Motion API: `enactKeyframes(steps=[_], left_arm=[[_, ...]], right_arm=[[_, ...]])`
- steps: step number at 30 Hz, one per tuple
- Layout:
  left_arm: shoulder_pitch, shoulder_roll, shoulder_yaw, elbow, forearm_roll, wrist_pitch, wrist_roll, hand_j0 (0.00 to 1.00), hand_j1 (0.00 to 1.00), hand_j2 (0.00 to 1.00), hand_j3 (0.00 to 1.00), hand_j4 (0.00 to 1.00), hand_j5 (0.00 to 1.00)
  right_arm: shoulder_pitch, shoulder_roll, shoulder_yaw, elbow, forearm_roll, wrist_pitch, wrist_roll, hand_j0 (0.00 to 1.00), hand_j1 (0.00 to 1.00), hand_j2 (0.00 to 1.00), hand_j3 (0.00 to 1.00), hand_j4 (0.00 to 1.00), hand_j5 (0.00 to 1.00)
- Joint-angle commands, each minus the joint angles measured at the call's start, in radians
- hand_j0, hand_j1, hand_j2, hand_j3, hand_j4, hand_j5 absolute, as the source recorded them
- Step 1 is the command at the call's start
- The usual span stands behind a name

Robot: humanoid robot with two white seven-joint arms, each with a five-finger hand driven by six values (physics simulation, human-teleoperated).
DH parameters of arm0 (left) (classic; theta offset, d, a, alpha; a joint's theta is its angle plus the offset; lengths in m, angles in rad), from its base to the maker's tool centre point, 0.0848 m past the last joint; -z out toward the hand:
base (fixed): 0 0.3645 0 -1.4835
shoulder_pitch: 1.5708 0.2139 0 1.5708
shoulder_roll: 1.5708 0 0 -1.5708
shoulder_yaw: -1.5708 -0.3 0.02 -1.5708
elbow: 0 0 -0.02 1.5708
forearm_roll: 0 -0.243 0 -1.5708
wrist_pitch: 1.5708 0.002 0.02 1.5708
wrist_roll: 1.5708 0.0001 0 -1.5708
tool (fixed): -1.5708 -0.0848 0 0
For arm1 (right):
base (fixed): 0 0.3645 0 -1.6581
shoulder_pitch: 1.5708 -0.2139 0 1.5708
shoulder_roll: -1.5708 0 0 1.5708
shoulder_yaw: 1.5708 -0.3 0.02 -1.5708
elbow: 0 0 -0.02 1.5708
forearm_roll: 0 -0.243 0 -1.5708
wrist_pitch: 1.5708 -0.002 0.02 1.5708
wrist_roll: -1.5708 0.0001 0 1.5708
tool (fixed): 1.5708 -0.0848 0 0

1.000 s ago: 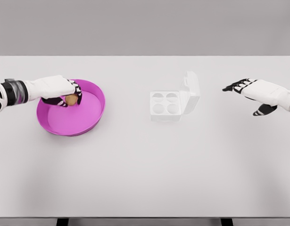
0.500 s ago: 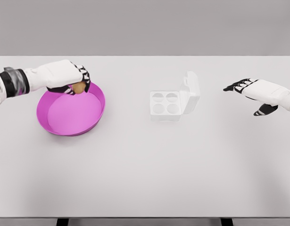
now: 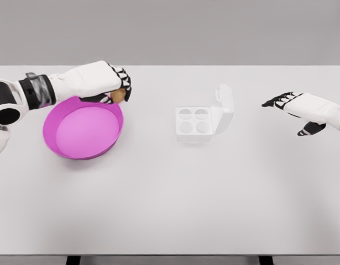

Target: Pack egg into the box and close the box lid

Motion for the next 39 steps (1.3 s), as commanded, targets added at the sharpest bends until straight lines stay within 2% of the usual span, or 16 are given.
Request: enactKeyframes(steps=[1, 5, 8, 16, 23, 28, 30, 34, 39], left_arm=[[0.0, -0.02, 0.006, -0.018, 0.024, 0.003, 0.001, 0.4, 0.4, 0.4, 0.4, 0.4, 0.4], [0.003, -0.021, 0.003, -0.019, 0.121, 0.003, 0.001, 0.4, 0.4, 0.4, 0.4, 0.4, 0.4], [0.003, -0.093, 0.0, -0.016, 0.113, 0.003, 0.001, 0.4, 0.4, 0.4, 0.4, 0.4, 0.4], [0.012, -0.216, -0.011, -0.004, 0.088, 0.003, 0.001, 0.4, 0.4, 0.4, 0.4, 0.4, 0.4], [0.014, -0.326, -0.01, 0.071, 0.004, 0.003, 0.001, 0.4, 0.4, 0.4, 0.4, 0.4, 0.4], [0.014, -0.362, -0.011, 0.122, -0.014, 0.003, 0.001, 0.4, 0.4, 0.4, 0.4, 0.4, 0.4], [0.012, -0.38, -0.011, 0.176, -0.014, 0.003, 0.001, 0.4, 0.4, 0.4, 0.4, 0.4, 0.4], [0.006, -0.42, -0.011, 0.225, -0.031, 0.003, 0.001, 0.4, 0.4, 0.4, 0.4, 0.4, 0.4], [-0.006, -0.432, -0.013, 0.288, -0.036, 0.003, 0.001, 0.41, 0.41, 0.41, 0.41, 0.41, 0.41]], right_arm=[[0.0, -0.001, 0.0, 0.0, -0.005, 0.003, 0.0, 1.0, 1.0, 1.0, 1.0, 1.0, 1.0], [0.0, -0.001, 0.0, 0.0, -0.005, 0.003, 0.0, 1.0, 1.0, 1.0, 1.0, 1.0, 1.0], [0.0, -0.001, 0.0, 0.0, -0.005, 0.003, 0.0, 1.0, 1.0, 1.0, 1.0, 1.0, 1.0], [0.0, -0.001, 0.0, 0.0, -0.006, 0.003, 0.0, 1.0, 1.0, 1.0, 1.0, 1.0, 1.0], [0.002, 0.0, 0.0, 0.0, -0.005, 0.003, 0.0, 1.0, 1.0, 1.0, 1.0, 1.0, 1.0], [0.002, 0.0, 0.0, 0.0, -0.005, 0.003, 0.0, 1.0, 1.0, 1.0, 1.0, 1.0, 1.0], [0.002, 0.0, 0.0, 0.0, -0.005, 0.003, 0.0, 1.0, 1.0, 1.0, 1.0, 1.0, 1.0], [0.002, 0.0, 0.0, 0.0, -0.005, 0.003, 0.0, 1.0, 1.0, 1.0, 1.0, 1.0, 1.0], [0.002, -0.001, 0.0, 0.0, -0.005, 0.003, 0.0, 1.0, 1.0, 1.0, 1.0, 1.0, 1.0]])
